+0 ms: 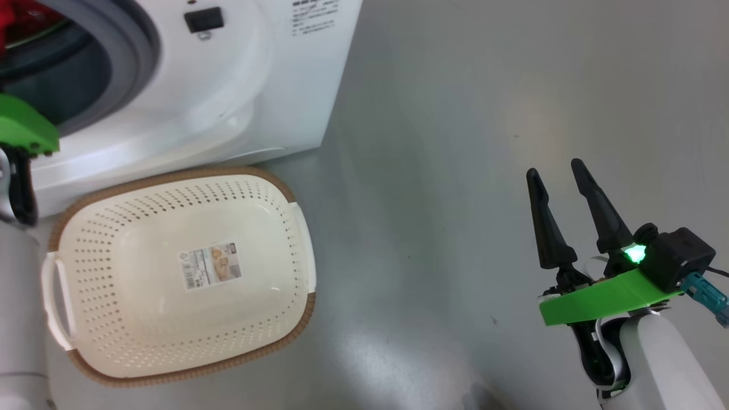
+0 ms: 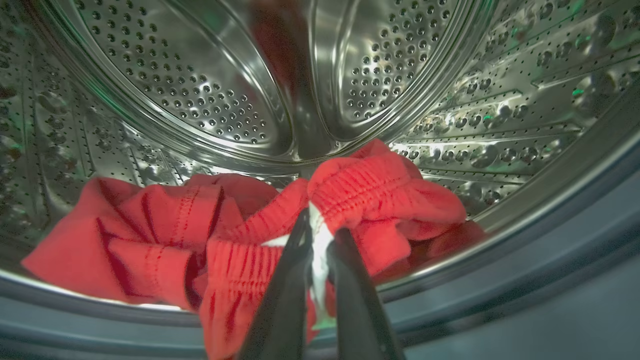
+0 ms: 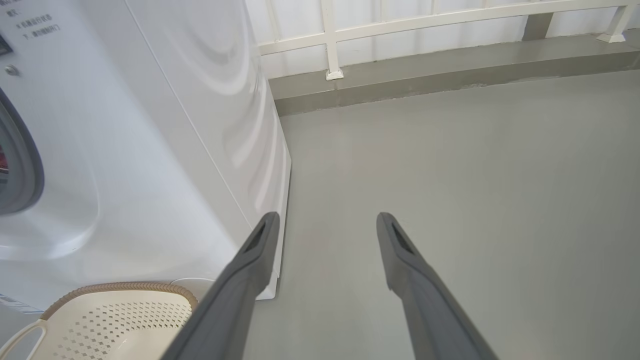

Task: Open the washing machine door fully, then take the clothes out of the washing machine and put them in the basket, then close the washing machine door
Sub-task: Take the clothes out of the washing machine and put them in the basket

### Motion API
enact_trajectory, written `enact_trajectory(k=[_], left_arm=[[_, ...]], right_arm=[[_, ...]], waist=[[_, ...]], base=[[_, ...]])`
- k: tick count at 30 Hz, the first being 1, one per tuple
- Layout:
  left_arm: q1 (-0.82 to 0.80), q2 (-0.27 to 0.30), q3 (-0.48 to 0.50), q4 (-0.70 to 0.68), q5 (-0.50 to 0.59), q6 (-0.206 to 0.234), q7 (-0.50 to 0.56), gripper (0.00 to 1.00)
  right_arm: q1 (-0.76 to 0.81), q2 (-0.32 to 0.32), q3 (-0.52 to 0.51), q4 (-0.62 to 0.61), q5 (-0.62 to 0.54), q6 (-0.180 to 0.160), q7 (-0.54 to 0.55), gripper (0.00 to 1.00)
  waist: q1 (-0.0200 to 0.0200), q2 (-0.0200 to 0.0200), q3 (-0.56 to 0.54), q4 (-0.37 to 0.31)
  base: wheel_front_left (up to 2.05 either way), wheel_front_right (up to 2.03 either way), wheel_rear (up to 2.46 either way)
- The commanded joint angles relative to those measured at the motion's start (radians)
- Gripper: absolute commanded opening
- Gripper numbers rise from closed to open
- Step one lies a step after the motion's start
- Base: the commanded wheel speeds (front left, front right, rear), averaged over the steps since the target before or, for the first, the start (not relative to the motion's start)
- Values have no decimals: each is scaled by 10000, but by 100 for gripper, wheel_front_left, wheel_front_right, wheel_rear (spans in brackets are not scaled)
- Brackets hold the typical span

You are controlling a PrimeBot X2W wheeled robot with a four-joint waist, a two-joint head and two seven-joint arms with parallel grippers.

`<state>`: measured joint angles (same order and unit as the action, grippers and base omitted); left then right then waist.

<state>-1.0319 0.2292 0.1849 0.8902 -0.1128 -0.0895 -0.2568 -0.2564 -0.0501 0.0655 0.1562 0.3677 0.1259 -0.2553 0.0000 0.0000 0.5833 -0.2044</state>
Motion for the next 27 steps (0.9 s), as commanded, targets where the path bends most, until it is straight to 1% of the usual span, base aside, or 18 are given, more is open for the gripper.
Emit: enact_trajectory(k=[1,12,17,22,27], left_arm=[[492,324,293,-528,-112,28,-49,0],[2127,-845,1159,-2901,-329,-282,-49,0],[2689,-1200,1303,-3590,-327,-364,-49,0],[3284,-1493,1219,-4392,-327,-403,-49,0],[4049,-1670,804,-5438,-492,-409,-49,0]], right_arm=[[62,-1,108,-218,-107,48,-65,100],[282,-26,-130,-200,-222,48,-65,100],[369,-31,-187,-198,-234,48,-65,100],[496,-59,-263,-196,-231,48,-65,100],[637,-88,-296,-174,-232,48,-65,100]], waist=[[0,0,-219,187],[0,0,-797,741],[0,0,-993,893],[0,0,-1195,1094],[0,0,-1390,1271]], base=[[0,0,0],[0,0,0],[0,0,0],[0,0,0],[0,0,0]])
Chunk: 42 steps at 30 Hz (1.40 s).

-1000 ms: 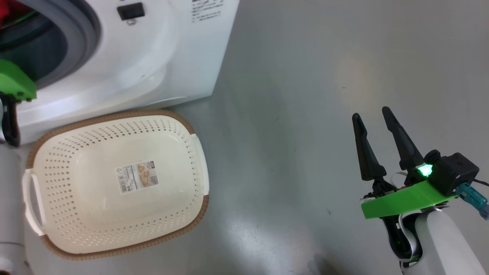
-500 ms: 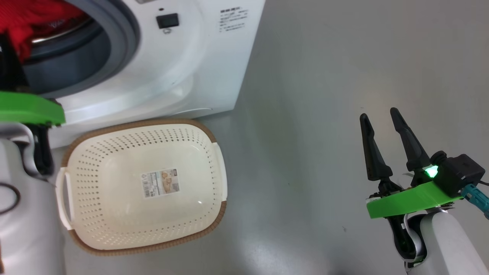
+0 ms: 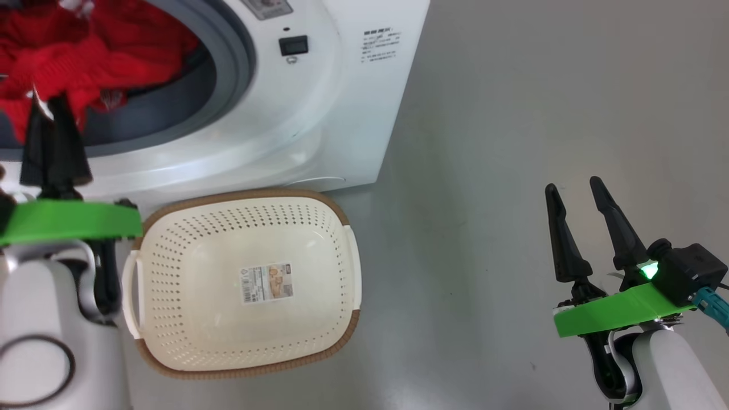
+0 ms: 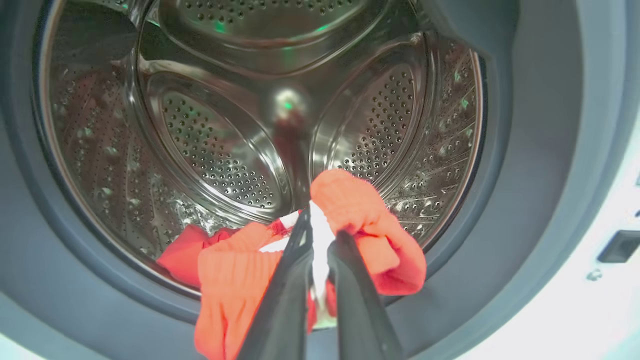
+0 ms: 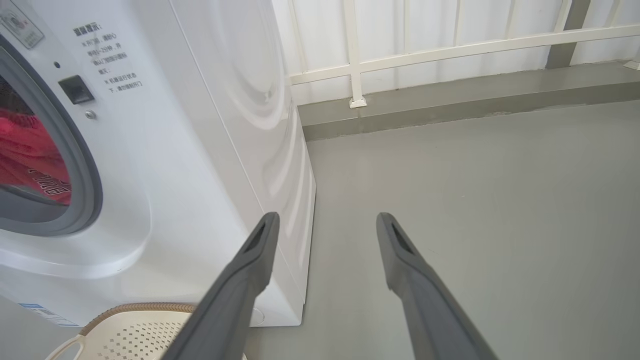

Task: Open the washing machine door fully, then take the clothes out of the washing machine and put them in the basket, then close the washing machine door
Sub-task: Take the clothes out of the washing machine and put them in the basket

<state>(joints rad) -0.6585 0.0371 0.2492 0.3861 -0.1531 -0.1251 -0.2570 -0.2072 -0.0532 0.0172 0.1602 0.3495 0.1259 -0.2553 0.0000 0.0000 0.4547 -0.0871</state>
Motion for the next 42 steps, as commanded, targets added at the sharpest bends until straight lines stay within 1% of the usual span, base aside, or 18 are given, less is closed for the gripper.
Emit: enact_trajectory(k=[1,9,14,18,21,24,31,36,42], left_arm=[[477,226,137,-624,-142,-53,-48,0],[1537,141,-355,-2335,-216,-54,-48,0],[2107,135,-531,-3335,-442,-54,-48,0],[2409,134,-573,-3883,-537,-55,-48,0],[2530,133,-648,-4019,-581,-24,-48,0],[2647,133,-722,-3909,-655,17,-48,0],[2894,132,-813,-3096,-903,79,-48,0],[3081,132,-1036,-1990,-1099,86,-48,0],[2907,132,-1329,-705,-957,58,-48,0]], right_arm=[[175,-62,179,-205,-50,48,-65,100],[311,-104,200,-201,-39,48,-65,100],[378,-123,187,-226,-39,48,-65,100],[410,-142,146,-243,-41,48,-65,100],[406,-148,120,-259,-44,48,-65,100],[385,-153,131,-266,-41,48,-65,100],[304,-138,179,-268,-30,48,-65,100],[196,-111,145,-320,-17,48,-65,100],[14,-90,138,-379,-20,48,-65,100]], waist=[[0,0,-159,133],[0,0,-360,269],[0,0,-437,299],[0,0,-438,329],[0,0,-407,353],[0,0,-375,353],[0,0,-229,290],[0,0,83,263],[0,0,473,226]], base=[[0,0,0],[0,0,0],[0,0,0],[0,0,0],[0,0,0],[0,0,0],[0,0,0],[0,0,0],[0,0,0]])
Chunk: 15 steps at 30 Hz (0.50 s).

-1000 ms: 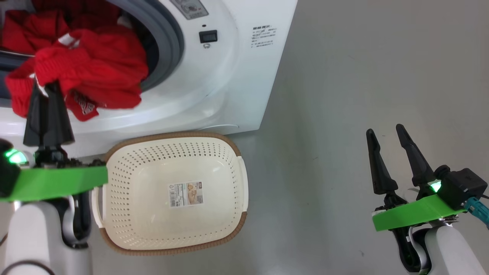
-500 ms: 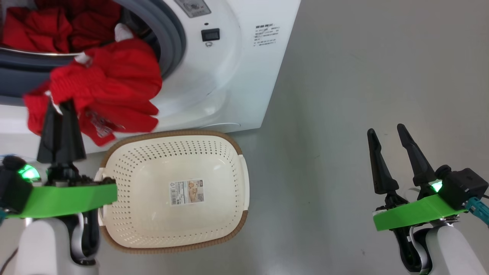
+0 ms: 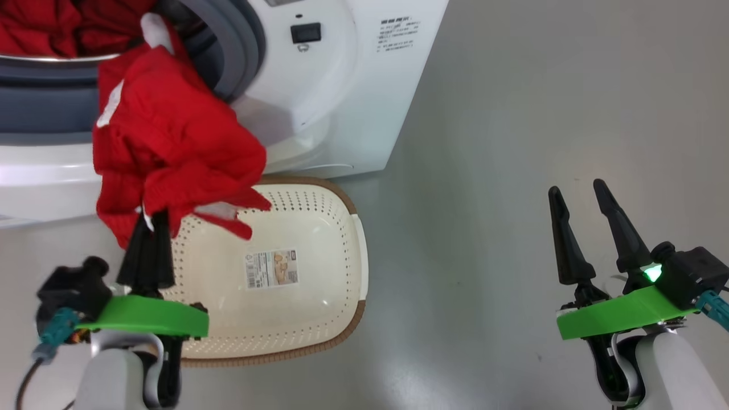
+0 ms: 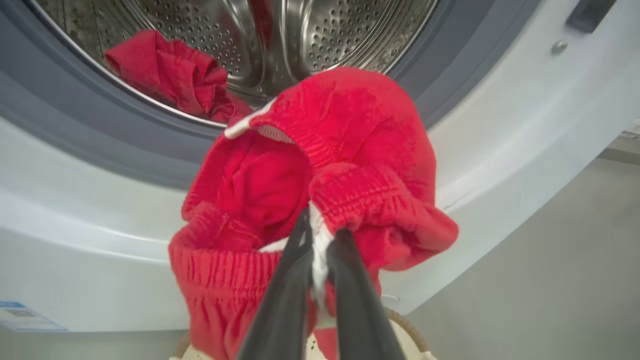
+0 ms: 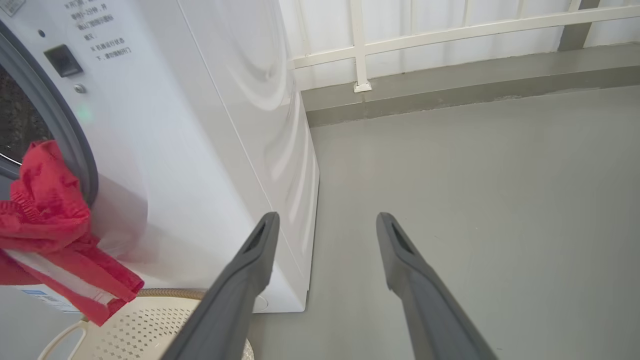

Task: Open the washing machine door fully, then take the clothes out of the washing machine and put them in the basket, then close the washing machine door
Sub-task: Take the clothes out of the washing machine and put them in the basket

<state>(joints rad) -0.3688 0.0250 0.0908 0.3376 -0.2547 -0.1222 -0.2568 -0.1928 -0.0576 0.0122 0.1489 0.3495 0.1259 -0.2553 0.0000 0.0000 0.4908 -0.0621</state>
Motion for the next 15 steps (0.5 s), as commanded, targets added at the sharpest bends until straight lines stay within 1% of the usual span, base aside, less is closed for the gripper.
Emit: enact_trajectory(k=[1,10,12,15], left_arm=[[-35,253,227,29,75,24,-49,0],[-846,252,-188,1900,336,-10,-49,0],[-1117,252,-207,2220,405,-13,-49,7],[-1550,252,-206,2704,573,-20,-49,7]], right_arm=[[-160,-43,191,-272,-20,48,-65,100],[-430,-28,119,-401,-34,48,-65,100],[-501,-25,98,-436,-32,48,-65,100],[-614,-19,89,-485,-36,48,-65,100]], waist=[[0,0,176,-38],[0,0,946,-78],[0,0,1133,-93],[0,0,1410,-128]], base=[[0,0,0],[0,0,0],[0,0,0],[0,0,0]])
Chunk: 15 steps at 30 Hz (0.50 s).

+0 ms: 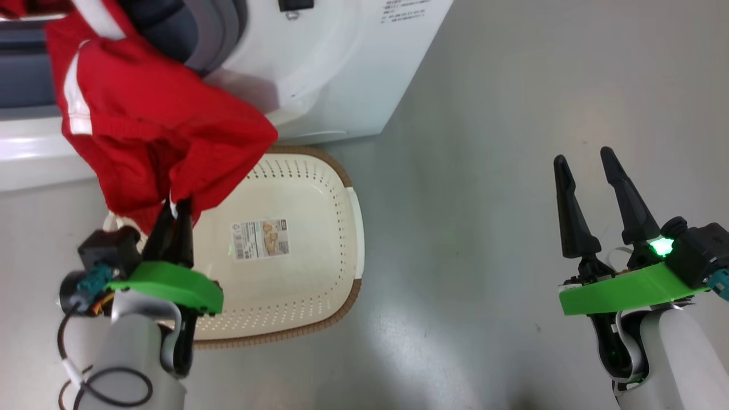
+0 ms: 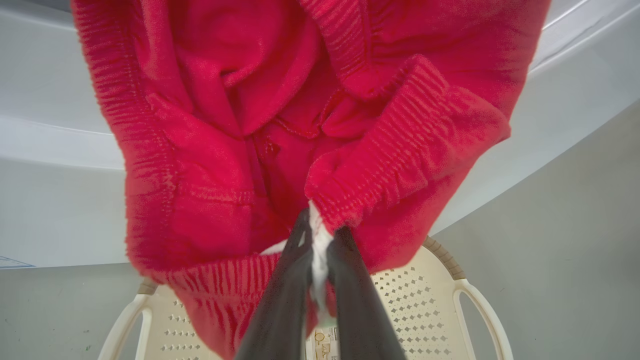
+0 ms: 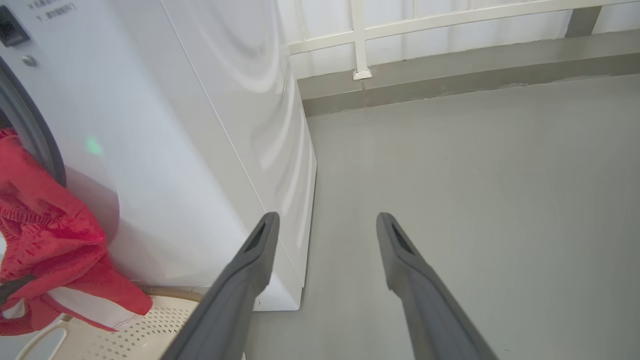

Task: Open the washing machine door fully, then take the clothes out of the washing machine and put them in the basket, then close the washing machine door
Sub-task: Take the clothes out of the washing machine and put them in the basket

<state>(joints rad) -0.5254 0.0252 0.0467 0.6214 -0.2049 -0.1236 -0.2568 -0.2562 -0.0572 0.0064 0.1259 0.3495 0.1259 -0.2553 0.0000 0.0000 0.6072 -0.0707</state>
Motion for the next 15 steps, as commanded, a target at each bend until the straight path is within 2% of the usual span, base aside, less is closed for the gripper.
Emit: enact_trajectory(k=[1,3,8,15], left_arm=[[-111,250,214,18,149,-10,-49,9],[-370,250,227,269,228,-13,-49,17],[-1007,250,323,904,443,-18,-49,19],[-1551,250,630,1462,694,-26,-49,36]], right_arm=[[-22,-20,147,-268,-36,48,-65,100],[-94,-15,140,-290,-35,48,-65,100],[-202,-2,145,-295,-35,48,-65,100],[-273,24,239,-271,-18,48,-65,100]], waist=[[0,0,326,-54],[0,0,472,-76],[0,0,655,-137],[0,0,707,-235]], base=[[0,0,0],[0,0,0],[0,0,0],[0,0,0]])
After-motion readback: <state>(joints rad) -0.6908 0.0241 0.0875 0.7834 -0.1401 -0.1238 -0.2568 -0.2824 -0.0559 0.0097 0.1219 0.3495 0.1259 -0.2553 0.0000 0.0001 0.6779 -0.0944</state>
